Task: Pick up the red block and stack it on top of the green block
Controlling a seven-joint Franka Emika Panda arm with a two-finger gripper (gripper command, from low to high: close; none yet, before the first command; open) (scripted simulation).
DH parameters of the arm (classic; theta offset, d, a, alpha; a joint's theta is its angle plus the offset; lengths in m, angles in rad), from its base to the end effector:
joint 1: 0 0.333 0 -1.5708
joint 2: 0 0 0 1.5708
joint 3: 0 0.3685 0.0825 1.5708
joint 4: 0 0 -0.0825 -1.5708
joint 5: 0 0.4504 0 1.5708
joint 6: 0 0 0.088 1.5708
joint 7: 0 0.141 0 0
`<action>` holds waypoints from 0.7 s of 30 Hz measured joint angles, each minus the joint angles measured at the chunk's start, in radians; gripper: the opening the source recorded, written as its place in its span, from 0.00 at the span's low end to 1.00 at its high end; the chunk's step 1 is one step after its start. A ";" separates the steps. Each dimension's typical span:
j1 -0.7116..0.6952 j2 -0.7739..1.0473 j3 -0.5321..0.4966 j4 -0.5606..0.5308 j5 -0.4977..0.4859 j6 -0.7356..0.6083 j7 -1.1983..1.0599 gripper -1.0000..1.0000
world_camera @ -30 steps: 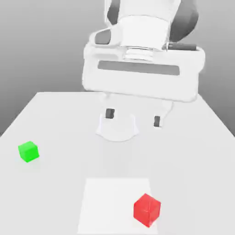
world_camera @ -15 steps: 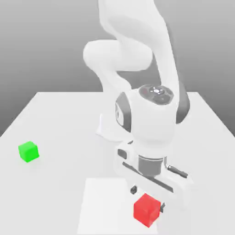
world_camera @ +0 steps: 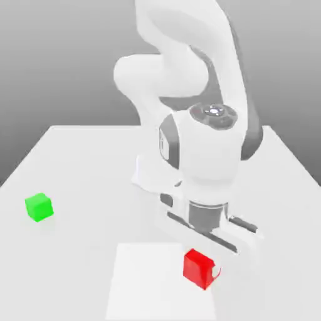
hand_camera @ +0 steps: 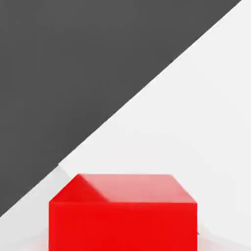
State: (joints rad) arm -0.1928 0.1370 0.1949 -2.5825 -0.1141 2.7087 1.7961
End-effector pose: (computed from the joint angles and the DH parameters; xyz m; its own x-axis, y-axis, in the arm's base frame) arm 0.4786 0.0069 0.1691 -0.1208 -0.9924 0.0219 -0.9927 0.1209 0.0031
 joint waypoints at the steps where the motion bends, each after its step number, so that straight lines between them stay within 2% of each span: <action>1: -0.029 -0.015 -0.026 -0.014 0.001 -0.003 0.012 0.00; 4: -0.153 -0.065 -0.120 -0.058 0.001 -0.010 0.056 0.00; 9: -0.497 -0.171 -0.254 -0.142 0.001 -0.028 0.153 0.00; 15: -0.677 -0.269 -0.396 -0.231 0.041 -0.024 0.219 0.00; 21: -0.689 -0.081 -0.394 -0.232 0.160 0.162 0.144 0.00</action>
State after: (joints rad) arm -0.8822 0.0557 -0.1988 -2.8148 0.0457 2.8710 1.9403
